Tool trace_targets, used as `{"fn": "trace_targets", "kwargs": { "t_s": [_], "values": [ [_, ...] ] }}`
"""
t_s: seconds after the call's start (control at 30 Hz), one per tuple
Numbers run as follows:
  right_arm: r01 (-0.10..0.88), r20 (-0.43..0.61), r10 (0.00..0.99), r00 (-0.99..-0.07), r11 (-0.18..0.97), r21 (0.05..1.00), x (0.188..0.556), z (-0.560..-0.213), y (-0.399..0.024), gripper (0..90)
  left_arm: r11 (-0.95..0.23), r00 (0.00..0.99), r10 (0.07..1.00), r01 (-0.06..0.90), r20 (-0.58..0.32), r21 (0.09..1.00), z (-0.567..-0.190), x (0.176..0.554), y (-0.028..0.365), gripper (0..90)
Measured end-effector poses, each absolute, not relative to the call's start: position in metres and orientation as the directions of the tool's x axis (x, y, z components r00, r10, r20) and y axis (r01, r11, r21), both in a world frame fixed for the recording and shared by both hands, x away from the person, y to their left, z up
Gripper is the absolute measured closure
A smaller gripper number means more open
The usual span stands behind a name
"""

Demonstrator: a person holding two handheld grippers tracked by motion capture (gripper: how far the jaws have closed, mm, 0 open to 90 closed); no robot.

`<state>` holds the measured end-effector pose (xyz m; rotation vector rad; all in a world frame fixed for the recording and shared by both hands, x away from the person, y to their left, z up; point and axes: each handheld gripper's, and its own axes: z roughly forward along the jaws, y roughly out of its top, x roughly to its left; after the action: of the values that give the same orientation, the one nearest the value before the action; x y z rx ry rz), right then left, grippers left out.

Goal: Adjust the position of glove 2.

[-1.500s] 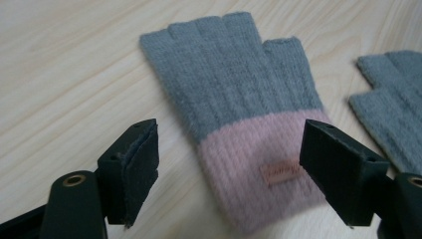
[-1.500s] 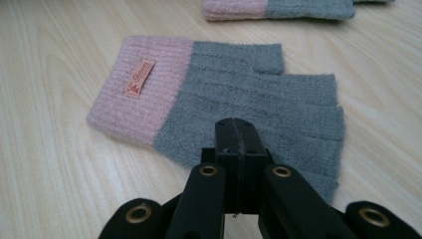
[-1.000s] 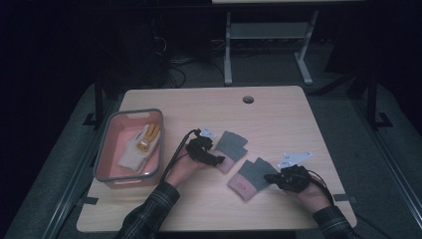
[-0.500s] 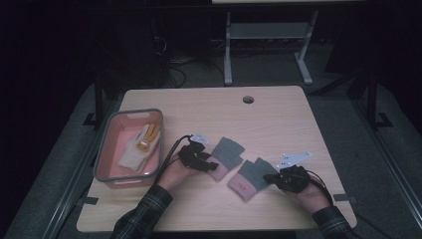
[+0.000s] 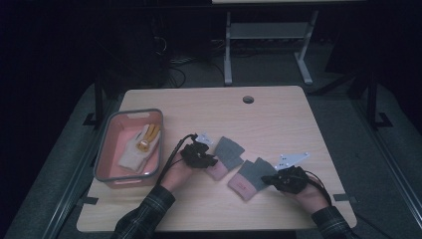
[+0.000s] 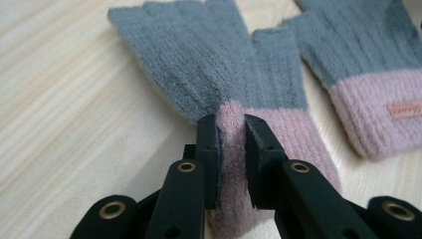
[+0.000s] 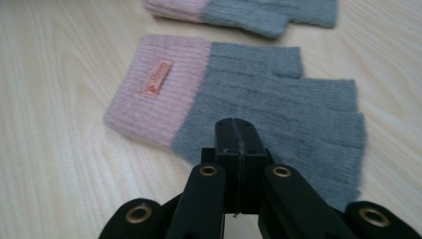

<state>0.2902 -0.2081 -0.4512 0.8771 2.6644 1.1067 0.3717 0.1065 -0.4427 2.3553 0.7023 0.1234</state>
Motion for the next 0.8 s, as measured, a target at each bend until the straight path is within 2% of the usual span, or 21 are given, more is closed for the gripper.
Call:
{"fn": "trace_targets", "kwargs": {
  "t_s": [0.13,0.47,0.6,0.7,0.8],
  "values": [
    [0.456,0.105,0.534,-0.839,0.584,0.672,0.288,-0.453,-0.202,90.0,-0.615,0.845,0.527,0.449,-0.086,0.648,-0.437,0.369,0.104,78.2],
    [0.449,0.102,0.515,-0.851,0.614,0.648,0.288,-0.460,-0.189,90.0,-0.646,0.877,0.477,0.392,-0.056,0.655,-0.431,0.359,0.087,78.2],
    [0.445,0.099,0.512,-0.853,0.617,0.649,0.288,-0.460,-0.189,90.0,-0.672,0.860,0.510,0.386,0.018,0.632,-0.429,0.359,0.086,78.2],
    [0.444,0.097,0.511,-0.854,0.618,0.649,0.288,-0.460,-0.189,90.0,-0.654,0.850,0.526,0.410,-0.007,0.635,-0.431,0.363,0.089,78.2],
    [0.446,0.098,0.514,-0.852,0.616,0.649,0.288,-0.460,-0.188,90.0,-0.664,0.847,0.531,0.408,0.012,0.626,-0.431,0.362,0.087,78.1]
  ]
}}
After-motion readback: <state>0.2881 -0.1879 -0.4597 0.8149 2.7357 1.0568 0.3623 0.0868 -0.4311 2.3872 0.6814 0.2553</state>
